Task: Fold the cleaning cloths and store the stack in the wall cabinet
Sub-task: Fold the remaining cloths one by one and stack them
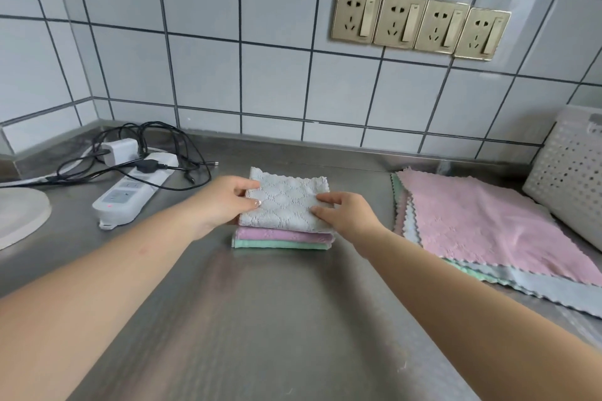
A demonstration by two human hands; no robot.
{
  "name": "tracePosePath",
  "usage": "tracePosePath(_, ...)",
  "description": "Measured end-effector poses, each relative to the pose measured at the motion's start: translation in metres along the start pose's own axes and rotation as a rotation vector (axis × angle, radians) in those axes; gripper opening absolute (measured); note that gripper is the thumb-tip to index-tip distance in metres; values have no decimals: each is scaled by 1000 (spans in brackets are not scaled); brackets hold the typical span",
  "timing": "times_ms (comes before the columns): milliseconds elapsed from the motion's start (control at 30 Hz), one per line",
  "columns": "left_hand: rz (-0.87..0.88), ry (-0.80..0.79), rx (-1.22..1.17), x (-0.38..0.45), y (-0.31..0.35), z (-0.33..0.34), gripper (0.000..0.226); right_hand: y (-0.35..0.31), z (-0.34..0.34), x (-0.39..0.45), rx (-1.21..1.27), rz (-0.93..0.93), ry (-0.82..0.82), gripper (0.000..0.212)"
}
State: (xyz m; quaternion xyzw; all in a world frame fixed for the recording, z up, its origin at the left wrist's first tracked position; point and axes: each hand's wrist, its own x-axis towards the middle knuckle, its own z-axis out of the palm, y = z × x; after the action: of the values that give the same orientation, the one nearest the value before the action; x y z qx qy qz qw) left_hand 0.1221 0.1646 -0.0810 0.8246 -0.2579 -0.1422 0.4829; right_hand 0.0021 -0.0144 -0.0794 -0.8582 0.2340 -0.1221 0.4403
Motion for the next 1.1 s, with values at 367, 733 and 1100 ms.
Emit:
tracePosePath(367,214,204,472,-1,13,3,42,-4,0,21,-303,-152,59,47)
tracePosePath(733,114,0,744,31,-2,43,52,-7,41,45,-685,-197,-128,50)
tracePosePath(1100,100,102,924,19,10,39,50,9,25,25,-450,-338,185,45)
